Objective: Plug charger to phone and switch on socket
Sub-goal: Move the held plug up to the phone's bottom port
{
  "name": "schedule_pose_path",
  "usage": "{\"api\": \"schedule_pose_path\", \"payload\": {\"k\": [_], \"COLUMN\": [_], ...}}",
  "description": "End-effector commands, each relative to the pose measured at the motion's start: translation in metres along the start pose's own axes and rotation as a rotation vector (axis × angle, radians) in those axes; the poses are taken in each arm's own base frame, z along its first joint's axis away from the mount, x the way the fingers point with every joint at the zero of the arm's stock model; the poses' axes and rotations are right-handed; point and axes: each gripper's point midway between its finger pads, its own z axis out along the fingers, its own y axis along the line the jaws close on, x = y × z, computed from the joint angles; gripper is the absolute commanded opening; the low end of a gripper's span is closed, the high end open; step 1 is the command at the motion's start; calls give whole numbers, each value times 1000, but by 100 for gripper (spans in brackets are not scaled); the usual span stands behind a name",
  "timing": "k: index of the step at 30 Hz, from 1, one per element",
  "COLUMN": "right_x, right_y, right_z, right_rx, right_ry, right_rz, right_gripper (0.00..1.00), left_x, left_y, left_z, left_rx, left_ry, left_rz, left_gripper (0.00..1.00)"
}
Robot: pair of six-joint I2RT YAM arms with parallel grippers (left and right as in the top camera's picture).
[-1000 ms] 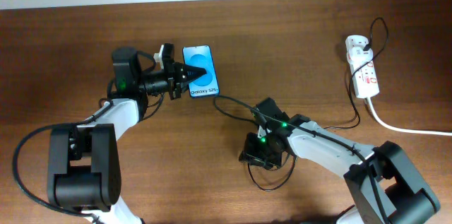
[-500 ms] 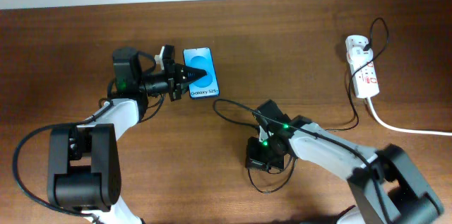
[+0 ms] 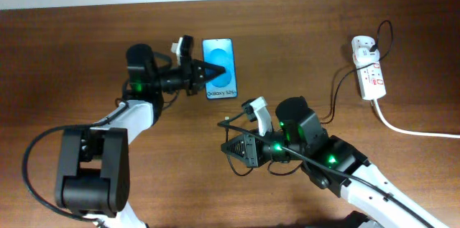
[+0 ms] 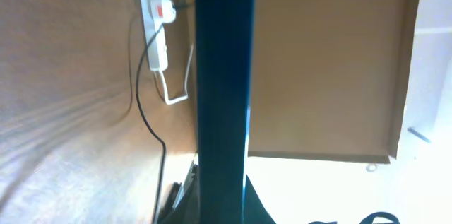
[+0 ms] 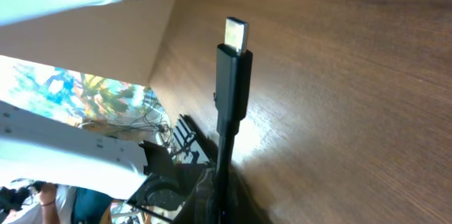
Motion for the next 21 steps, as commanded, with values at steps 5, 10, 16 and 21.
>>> {"api": "schedule_pose_path", "payload": {"k": [5, 10, 16, 21], "right_x": [-8, -12, -24, -26], "right_y": [-14, -29, -33, -32], "right_z": [16, 23, 18, 23], "right_rx": [33, 84, 78, 60], "right_ry": [-4, -20, -56, -56], "right_rz": [72, 88, 89, 107], "right_gripper": [4, 4, 4, 4], "left_x": [5, 14, 15, 12], "left_y": [-20, -27, -32, -33], "left_z": [1, 0, 0, 3], "left_rx": [27, 52, 62, 60], "left_ry": [43, 98, 105, 89], "left_rz": [31, 53, 87, 68], "left_gripper": [0, 0, 0, 0]}}
